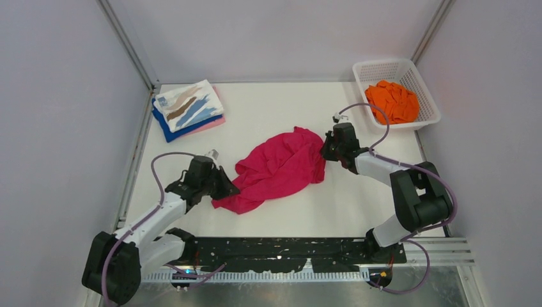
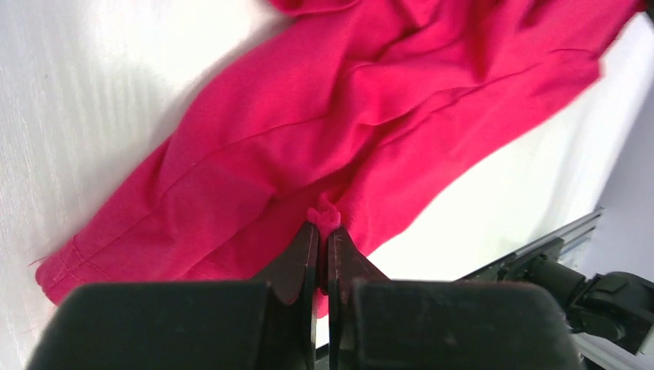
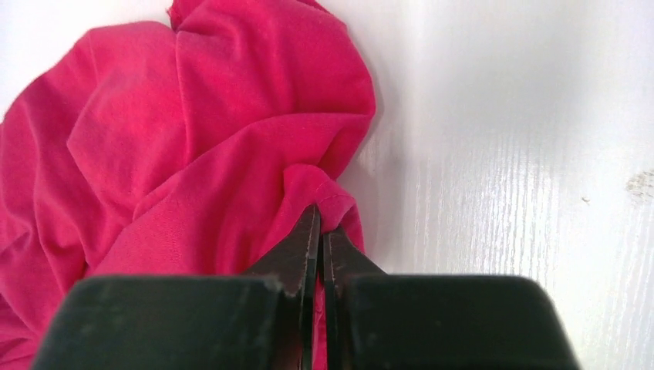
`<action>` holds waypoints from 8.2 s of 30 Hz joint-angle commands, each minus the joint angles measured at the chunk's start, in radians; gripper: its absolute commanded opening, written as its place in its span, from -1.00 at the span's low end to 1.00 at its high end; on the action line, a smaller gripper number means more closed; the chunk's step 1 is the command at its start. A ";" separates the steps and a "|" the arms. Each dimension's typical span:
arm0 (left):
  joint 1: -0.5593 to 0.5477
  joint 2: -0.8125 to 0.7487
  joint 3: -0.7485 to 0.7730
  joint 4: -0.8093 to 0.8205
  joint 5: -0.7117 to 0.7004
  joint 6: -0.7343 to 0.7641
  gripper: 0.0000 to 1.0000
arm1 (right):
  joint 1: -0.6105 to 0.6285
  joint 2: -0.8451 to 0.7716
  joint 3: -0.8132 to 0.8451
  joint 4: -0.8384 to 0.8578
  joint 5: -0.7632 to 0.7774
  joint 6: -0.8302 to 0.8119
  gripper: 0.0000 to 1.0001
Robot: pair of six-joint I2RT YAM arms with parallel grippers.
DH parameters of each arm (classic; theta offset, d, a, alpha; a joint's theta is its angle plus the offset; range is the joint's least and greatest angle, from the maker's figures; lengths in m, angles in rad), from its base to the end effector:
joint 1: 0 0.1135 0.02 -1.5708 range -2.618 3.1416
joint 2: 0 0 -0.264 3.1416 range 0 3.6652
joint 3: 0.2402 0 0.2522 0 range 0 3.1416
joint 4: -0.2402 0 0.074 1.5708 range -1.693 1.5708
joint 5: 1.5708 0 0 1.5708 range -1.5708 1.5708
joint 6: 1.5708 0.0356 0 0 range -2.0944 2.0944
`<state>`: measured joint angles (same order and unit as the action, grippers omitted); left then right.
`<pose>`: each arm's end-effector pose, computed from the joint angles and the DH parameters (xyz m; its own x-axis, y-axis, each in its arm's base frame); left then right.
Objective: Fold and stack the t-shirts
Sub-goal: Flatten out the tshirt
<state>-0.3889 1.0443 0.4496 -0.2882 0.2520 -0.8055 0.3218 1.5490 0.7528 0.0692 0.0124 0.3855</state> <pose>0.1750 -0.0813 0.1704 -0.8657 -0.4000 -0.3009 -0.1597 0.7905 -0.5913 0.2946 0.0977 0.1715 -0.6998 0.1630 -0.6954 -0.0478 0.9607 0.2733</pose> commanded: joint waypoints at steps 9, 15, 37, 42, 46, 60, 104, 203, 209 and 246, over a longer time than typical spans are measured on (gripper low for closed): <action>-0.006 -0.451 0.238 -0.062 -0.191 0.084 -1.00 | 0.006 -0.428 0.030 -0.055 0.137 -0.040 -0.89; -0.005 -0.599 0.446 -0.109 -0.366 0.162 -1.00 | 0.005 -0.714 0.143 -0.213 0.132 -0.102 -0.90; -0.005 -0.616 1.032 -0.210 -0.137 0.291 -1.00 | 0.005 -0.949 0.915 -0.558 -0.064 -0.245 -0.89; -0.005 -0.545 0.939 -0.186 -0.255 0.300 -1.00 | 0.005 -0.876 0.886 -0.553 0.081 -0.304 -0.89; -0.005 -0.452 0.812 -0.146 -0.459 0.320 -1.00 | 0.004 -0.798 0.764 -0.472 0.193 -0.348 -0.89; 0.198 0.604 0.978 -0.272 -0.598 0.229 0.97 | -0.062 0.089 0.628 -0.149 0.128 -0.325 0.60; 0.101 0.481 0.451 0.024 -0.178 0.195 0.99 | -0.071 0.546 0.814 -0.429 0.090 -0.165 -0.48; 0.226 0.474 0.425 0.062 0.003 0.147 0.99 | -0.258 -0.153 -0.012 -0.319 -0.249 0.030 0.91; 0.226 0.487 0.428 0.068 0.012 0.147 0.99 | -0.255 -0.061 0.023 -0.267 -0.245 0.034 0.91; 0.225 0.494 0.465 0.014 -0.035 0.172 0.99 | -0.268 -0.082 0.190 -0.361 -0.062 -0.024 0.91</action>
<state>-0.1616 1.5497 0.8772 -0.2752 0.2195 -0.6468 0.0566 1.3830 0.8696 -0.3294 -0.0505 0.3916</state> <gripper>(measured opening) 0.996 0.955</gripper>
